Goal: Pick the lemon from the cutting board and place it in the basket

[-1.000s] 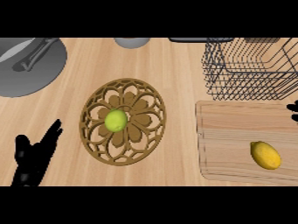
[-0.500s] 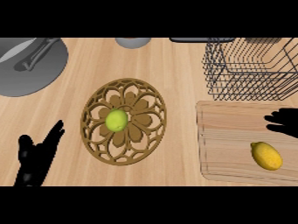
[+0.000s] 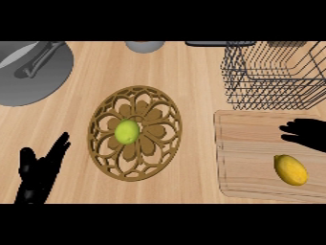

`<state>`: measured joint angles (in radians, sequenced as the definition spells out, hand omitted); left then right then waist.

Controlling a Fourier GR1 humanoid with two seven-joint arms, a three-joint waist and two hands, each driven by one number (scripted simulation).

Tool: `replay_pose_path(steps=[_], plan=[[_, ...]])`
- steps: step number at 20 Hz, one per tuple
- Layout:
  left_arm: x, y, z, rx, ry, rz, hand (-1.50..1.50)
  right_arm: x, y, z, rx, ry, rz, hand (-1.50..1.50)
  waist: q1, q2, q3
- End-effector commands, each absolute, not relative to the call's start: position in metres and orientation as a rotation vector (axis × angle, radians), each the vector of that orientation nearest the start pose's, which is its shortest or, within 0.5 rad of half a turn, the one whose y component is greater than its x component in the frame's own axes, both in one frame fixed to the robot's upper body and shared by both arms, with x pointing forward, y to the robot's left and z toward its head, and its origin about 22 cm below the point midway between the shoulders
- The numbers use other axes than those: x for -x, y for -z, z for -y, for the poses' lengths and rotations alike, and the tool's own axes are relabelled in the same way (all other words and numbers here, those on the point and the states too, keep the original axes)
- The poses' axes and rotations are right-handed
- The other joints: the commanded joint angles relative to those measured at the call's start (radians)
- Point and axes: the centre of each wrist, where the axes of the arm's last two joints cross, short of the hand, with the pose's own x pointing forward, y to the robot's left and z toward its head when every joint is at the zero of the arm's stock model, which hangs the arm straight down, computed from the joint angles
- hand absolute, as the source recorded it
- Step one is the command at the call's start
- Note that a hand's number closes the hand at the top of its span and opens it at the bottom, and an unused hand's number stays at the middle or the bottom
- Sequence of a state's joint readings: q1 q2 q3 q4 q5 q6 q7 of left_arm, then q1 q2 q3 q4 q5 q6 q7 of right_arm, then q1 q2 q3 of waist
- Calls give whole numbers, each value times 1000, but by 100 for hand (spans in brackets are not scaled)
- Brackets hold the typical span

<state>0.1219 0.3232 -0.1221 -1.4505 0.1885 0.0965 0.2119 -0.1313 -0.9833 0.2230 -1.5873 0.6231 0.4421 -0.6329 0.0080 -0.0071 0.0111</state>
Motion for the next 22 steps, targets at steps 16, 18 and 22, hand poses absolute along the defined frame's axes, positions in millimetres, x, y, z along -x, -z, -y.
replay_pose_path(steps=[16, 18, 22], plan=[[-199, 51, -305, -155, 16, 1032, 0, -271, -64, 356, 317, -1960, 1261, -150, 0, 9, -11], [-204, 55, -294, -158, 31, 1024, 0, -267, -73, 352, 339, -1976, 1204, -150, -8, 8, -11], [-191, 60, -289, -152, 30, 1005, 0, -263, -53, 342, 321, -1970, 1218, -150, -6, 7, -11]])
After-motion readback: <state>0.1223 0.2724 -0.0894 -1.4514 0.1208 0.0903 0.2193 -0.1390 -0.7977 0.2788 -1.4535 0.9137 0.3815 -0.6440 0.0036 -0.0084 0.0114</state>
